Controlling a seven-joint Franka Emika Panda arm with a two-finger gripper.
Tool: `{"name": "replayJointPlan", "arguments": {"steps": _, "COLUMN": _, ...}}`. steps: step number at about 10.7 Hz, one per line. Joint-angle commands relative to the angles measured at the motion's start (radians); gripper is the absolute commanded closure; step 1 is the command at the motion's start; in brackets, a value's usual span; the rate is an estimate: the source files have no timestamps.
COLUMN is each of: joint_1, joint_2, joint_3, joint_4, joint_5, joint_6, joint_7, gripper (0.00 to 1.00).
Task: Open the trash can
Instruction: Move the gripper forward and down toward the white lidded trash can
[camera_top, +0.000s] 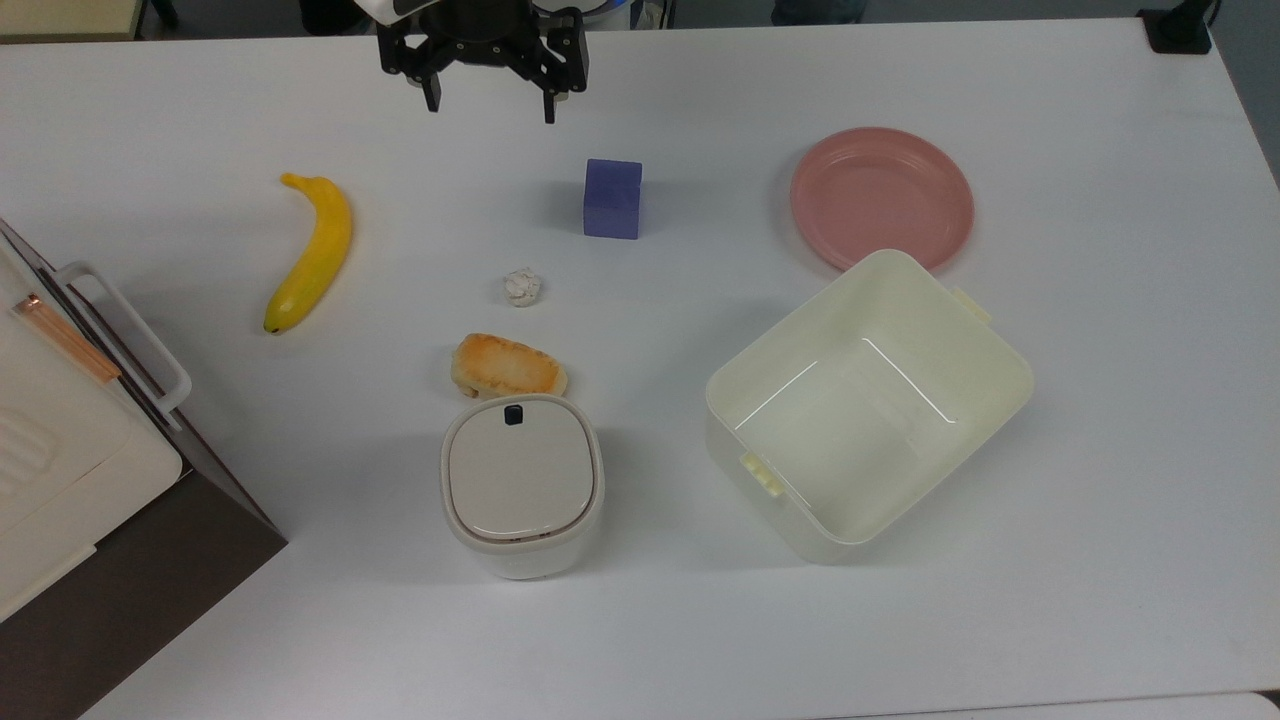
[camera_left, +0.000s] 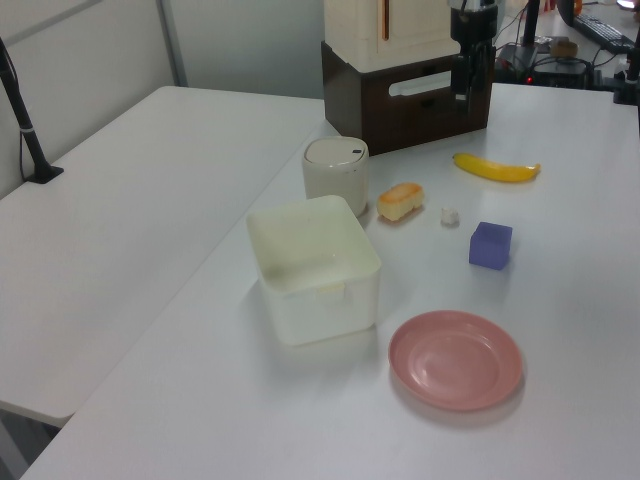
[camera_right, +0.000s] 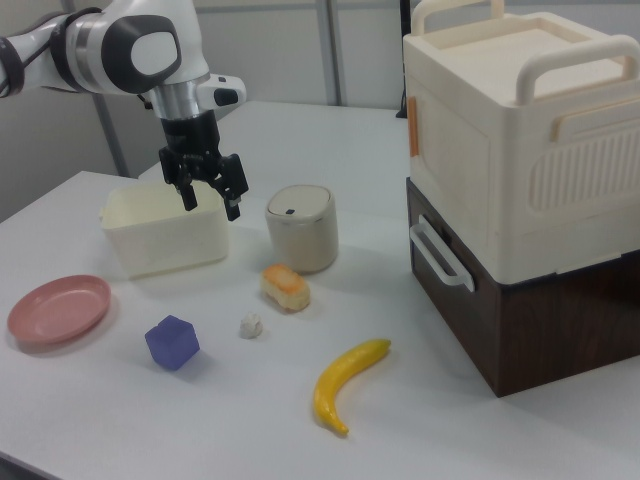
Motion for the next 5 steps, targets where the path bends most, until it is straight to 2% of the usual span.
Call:
{"name": "replayJointPlan", "arguments": {"steps": 1, "joint_1": 0.005, "joint_2": -0.029, "joint_3": -0.007, "joint_4": -0.013, "joint_5": -0.018, "joint_6": -0.016, "joint_7": -0.005, "gripper": 0.00}}
{"name": "replayJointPlan", "arguments": {"steps": 5, "joint_1": 0.011, "joint_2": -0.027, "joint_3": -0.034, "joint_4": 0.005, "joint_5": -0.013, "joint_6": -0.019, "joint_7": -0.014, "gripper": 0.00}}
